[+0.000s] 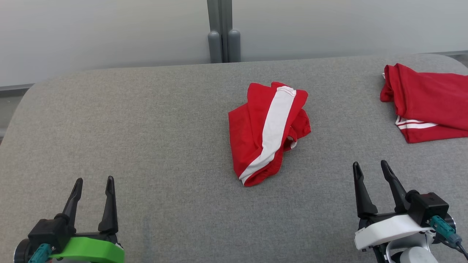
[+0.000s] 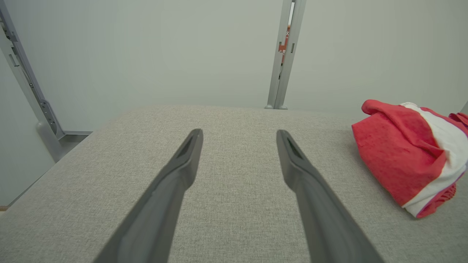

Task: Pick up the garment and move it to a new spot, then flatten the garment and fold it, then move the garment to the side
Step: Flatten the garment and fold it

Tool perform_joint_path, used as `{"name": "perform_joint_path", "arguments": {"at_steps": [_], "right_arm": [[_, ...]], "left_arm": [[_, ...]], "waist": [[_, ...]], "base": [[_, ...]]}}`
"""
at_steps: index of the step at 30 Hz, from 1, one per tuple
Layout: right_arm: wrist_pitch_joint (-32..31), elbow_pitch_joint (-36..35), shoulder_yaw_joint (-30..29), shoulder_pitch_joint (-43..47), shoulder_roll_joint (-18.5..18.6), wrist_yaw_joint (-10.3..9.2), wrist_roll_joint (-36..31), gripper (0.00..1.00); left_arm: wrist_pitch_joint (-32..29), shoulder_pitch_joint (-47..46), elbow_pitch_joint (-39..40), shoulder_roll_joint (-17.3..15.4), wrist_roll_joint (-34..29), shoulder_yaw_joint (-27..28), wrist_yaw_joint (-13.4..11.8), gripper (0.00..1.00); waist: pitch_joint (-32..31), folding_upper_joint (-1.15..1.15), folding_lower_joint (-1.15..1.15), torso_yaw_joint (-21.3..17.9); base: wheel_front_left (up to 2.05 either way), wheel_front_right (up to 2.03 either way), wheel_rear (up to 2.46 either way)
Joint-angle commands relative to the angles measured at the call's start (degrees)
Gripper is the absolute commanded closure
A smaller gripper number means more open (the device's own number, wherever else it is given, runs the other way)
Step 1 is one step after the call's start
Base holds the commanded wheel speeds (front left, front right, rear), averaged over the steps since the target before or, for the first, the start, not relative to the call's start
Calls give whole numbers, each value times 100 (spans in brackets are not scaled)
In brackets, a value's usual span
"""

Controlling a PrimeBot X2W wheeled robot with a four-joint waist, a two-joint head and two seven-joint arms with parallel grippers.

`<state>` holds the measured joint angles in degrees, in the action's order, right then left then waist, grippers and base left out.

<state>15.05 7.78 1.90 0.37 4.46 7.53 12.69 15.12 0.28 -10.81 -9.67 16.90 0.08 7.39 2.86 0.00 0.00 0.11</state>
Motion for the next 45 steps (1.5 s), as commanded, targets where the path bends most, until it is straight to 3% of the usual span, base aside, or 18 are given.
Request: {"name": "perform_joint_path", "arguments": {"at_steps": [1, 15, 24, 37, 45], "right_arm": [[16, -9, -6, -15, 21, -10, 12, 0], [16, 40, 11, -109, 30, -10, -10, 0], [-45, 329, 361, -994, 273, -10, -108, 0], [-429, 1925, 734, -3012, 586, -10, 22, 0], [-474, 3118, 618, -3560, 464, -10, 481, 0]], "left_arm": [[-1, -69, 7, -22, -57, 26, 18, 0], [-1, -71, 2, 22, -78, 40, 18, 0], [-1, -271, -29, 39, -61, -100, 18, 0], [-1, -570, -121, 114, -47, -334, 19, 0], [-1, -709, -145, 135, -26, -442, 19, 0]], "waist": [[4, 0, 0, 2], [46, 0, 0, 13], [246, 0, 0, 183], [639, 0, 0, 678], [861, 0, 0, 890]], "base": [[0, 0, 0], [0, 0, 0], [0, 0, 0], [0, 0, 0], [0, 0, 0]]}}
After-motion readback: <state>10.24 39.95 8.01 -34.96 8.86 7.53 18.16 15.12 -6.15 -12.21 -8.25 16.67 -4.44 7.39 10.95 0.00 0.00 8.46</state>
